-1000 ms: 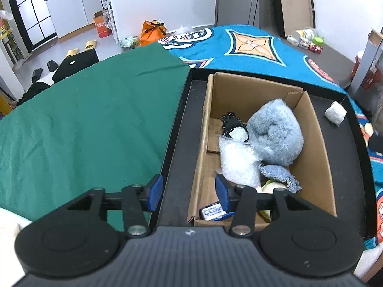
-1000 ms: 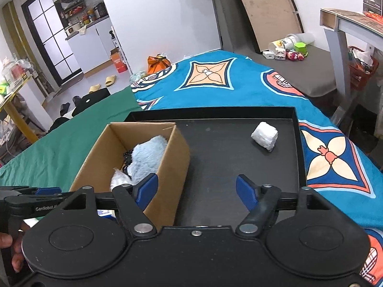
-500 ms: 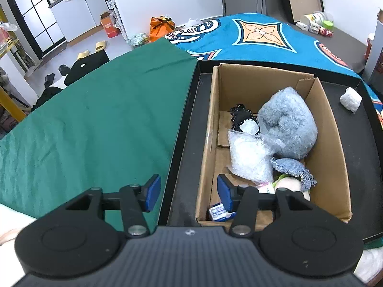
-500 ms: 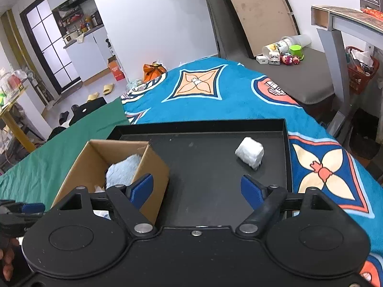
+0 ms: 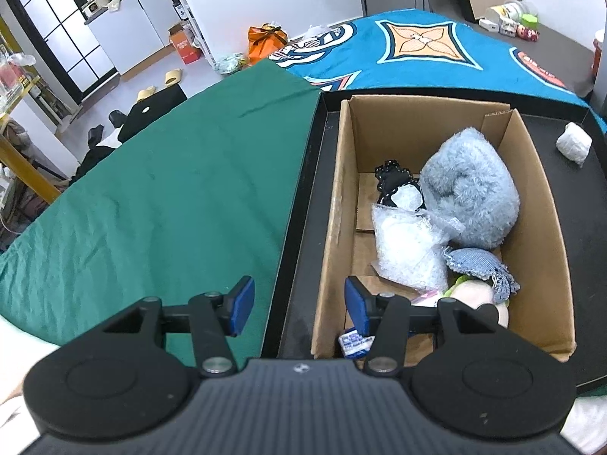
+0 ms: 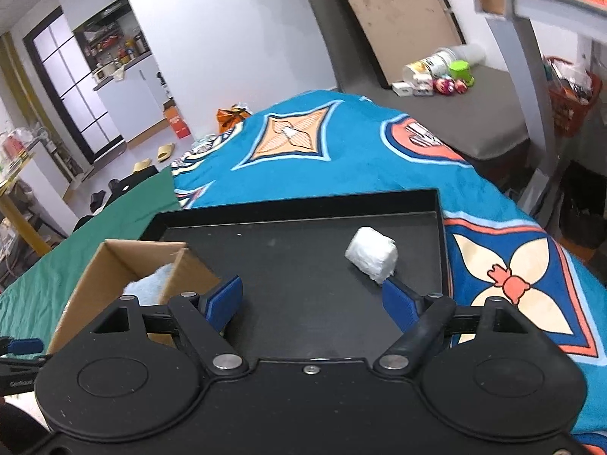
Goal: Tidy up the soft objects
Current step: 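Move the right gripper to the white foam block and close on it, then lift the white foam block with the right gripper and carry it over the box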
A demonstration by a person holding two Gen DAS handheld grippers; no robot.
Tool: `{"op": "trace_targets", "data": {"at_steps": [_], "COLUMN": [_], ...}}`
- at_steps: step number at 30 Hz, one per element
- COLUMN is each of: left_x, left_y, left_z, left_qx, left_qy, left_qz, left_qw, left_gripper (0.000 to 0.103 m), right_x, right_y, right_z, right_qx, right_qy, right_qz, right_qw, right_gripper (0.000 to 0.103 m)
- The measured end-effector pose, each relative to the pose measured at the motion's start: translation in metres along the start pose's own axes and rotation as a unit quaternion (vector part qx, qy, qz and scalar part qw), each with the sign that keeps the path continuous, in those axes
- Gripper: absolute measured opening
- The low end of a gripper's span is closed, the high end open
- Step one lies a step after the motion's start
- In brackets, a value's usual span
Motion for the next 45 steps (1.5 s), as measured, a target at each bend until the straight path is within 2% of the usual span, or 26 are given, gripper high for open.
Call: {"op": "trace_targets", "data": {"at_steps": [10, 22, 25, 26, 27, 29, 34, 45], "left_x": [-0.004, -0.004, -0.004, -0.005, -0.005, -0.005, -0.005, -0.006], "left_y": [-0.008, -0.014, -0.014, -0.014, -0.014, -0.014, -0.013, -0.007], "left_z": [0.006, 0.019, 0.02, 0.02, 0.02, 0.02, 0.017, 0.003], "left_qx": [-0.019, -0.039, -0.04, -0.041, -0.04, -0.039, -0.034, -0.007], "left_qy": [0.01, 0.033, 0.035, 0.035, 0.035, 0.034, 0.03, 0.008], "left_qz": [0.014, 0.03, 0.028, 0.028, 0.027, 0.026, 0.022, 0.0], "left_qw": [0.9997, 0.9983, 0.9982, 0.9982, 0.9982, 0.9983, 0.9987, 0.9999], "left_gripper": [0.051, 0.051, 0.051, 0.051, 0.051, 0.051, 0.051, 0.051], "right_x": [-0.004, -0.005, -0.002, -0.001, 0.001, 0.006, 0.008, 0.014], "right_y": [-0.032, -0.048, -0.05, -0.05, -0.049, -0.047, -0.045, -0.036], "right_z": [0.036, 0.074, 0.079, 0.08, 0.081, 0.083, 0.07, 0.029], "right_qx": [0.017, 0.042, 0.041, 0.04, 0.038, 0.035, 0.032, 0.033], "right_qy": [-0.007, 0.004, 0.013, 0.015, 0.018, 0.032, 0.032, 0.036], "right_qz": [0.014, -0.033, -0.032, -0.035, -0.038, -0.042, -0.051, -0.021], "right_qw": [1.0, 0.999, 0.999, 0.998, 0.998, 0.998, 0.998, 0.999], "right_gripper": [0.079, 0.077, 0.069, 0.058, 0.034, 0.032, 0.032, 0.032]}}
Point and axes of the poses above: each gripper's, at about its wrist camera, not at the fingertips, and z roughly the way its jaws point, y to its left, x to its underside, the point moved 10 cm from there along z, roughly the way its jaws point, and after that the axes turned 3 degrees about -z, right-handed, at the moved point
